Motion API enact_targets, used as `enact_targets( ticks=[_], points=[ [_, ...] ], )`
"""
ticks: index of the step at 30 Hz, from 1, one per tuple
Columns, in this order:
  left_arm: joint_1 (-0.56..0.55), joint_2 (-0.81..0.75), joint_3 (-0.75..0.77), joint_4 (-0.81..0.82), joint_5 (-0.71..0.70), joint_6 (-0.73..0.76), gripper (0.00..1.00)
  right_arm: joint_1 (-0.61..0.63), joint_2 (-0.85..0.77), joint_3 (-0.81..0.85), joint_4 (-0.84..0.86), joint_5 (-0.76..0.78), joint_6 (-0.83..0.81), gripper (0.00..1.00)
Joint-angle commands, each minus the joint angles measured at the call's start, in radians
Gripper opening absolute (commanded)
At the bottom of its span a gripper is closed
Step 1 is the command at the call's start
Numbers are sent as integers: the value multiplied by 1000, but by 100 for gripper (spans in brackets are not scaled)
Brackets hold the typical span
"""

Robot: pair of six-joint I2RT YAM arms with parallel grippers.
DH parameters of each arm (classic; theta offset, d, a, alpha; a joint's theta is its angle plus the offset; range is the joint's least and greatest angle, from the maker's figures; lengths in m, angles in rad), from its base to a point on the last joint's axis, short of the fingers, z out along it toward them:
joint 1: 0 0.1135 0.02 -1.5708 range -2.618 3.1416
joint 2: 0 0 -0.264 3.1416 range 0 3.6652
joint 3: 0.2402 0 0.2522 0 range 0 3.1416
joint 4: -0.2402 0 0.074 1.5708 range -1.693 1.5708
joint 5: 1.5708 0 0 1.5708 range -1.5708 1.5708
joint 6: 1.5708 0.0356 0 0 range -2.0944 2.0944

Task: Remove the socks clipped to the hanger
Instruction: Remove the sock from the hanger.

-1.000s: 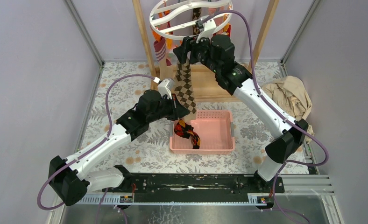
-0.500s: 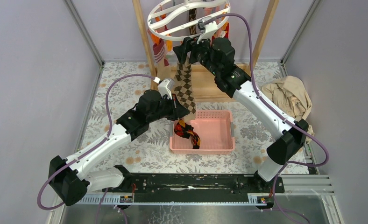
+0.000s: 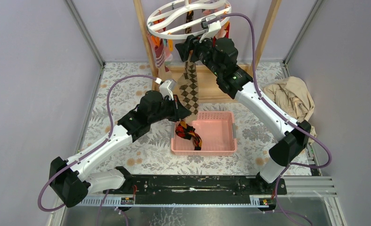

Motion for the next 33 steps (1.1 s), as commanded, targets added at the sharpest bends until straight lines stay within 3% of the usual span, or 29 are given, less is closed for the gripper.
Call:
enact_targets(
  ticks=[1, 17, 24, 33],
  points=[
    [4, 2, 16, 6, -1, 14, 5, 8, -49, 11, 93, 17, -19, 64],
    [3, 1, 22, -4, -20, 13, 5, 12, -85, 25, -4, 84, -84, 77],
    [4, 3, 28, -10, -29, 17, 5, 13, -100, 51, -101, 78, -88, 91],
    [4, 3, 42, -11, -23, 11, 5, 13, -96, 100, -188, 97, -107, 85]
  ],
)
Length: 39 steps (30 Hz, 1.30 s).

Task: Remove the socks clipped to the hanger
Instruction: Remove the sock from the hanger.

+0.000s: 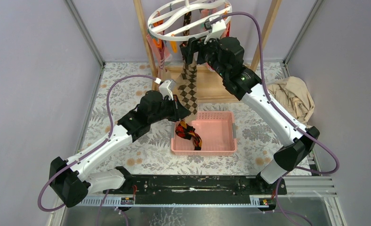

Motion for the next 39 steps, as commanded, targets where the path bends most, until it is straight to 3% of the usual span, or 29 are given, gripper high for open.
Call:
enact_targets(
  ticks=[1, 16, 21, 27, 39],
  points=[
    [4, 4, 41, -1, -8, 11, 5, 9, -24, 93, -31, 15, -24, 84],
    [3, -6, 22, 1, -8, 2, 5, 20, 6, 153, -45, -38, -43, 64],
    [4, -15, 20, -6, -15, 5, 5, 28, 1, 140, -44, -29, -46, 63],
    [4, -12, 21, -6, -17, 5, 5, 55, 1, 141, -62, 17, -71, 69],
    [4, -15, 24, -11, -15, 8, 5, 85, 60, 226, -97, 105, -127, 66]
  ],
)
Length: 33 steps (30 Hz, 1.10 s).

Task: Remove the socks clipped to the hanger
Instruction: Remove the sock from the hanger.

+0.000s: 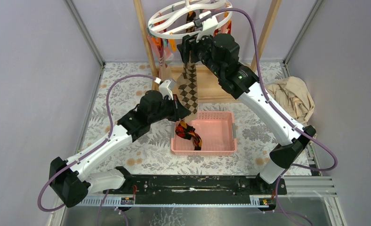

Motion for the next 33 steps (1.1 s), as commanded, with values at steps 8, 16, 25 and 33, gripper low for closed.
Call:
enact_targets(
  ticks=[8, 16, 25, 33],
  points=[
    [3, -14, 22, -15, -14, 12, 5, 14, 42, 108, 6, 108, -36, 63],
    [3, -8, 28, -20, -13, 15, 5, 14, 55, 121, 15, 125, -44, 54],
    [4, -7, 25, -25, -22, 19, 5, 14, 31, 88, 42, 121, -49, 54],
    [3, -5, 25, -20, -29, 13, 5, 14, 10, 88, 18, 164, -50, 64]
  ],
)
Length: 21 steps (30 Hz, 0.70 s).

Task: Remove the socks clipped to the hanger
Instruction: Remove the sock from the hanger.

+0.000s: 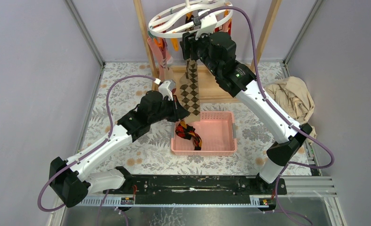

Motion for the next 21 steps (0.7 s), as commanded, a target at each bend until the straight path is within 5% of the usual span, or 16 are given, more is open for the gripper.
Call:
enact_targets(
  ticks=[1, 5, 12, 21],
  points=[
    [3, -6, 25, 7, -15, 11, 5, 8, -42, 30, 31, 64, -17, 64],
    [4, -10, 26, 9, -28, 7, 5, 7, -38, 68, -31, 93, -11, 66],
    [3, 0, 21, 14, -34, 9, 5, 8, -94, 13, -24, 17, 16, 84],
    [4, 5, 16, 19, -44, 8, 4, 7, -103, 52, -90, -8, 35, 74]
  ],
)
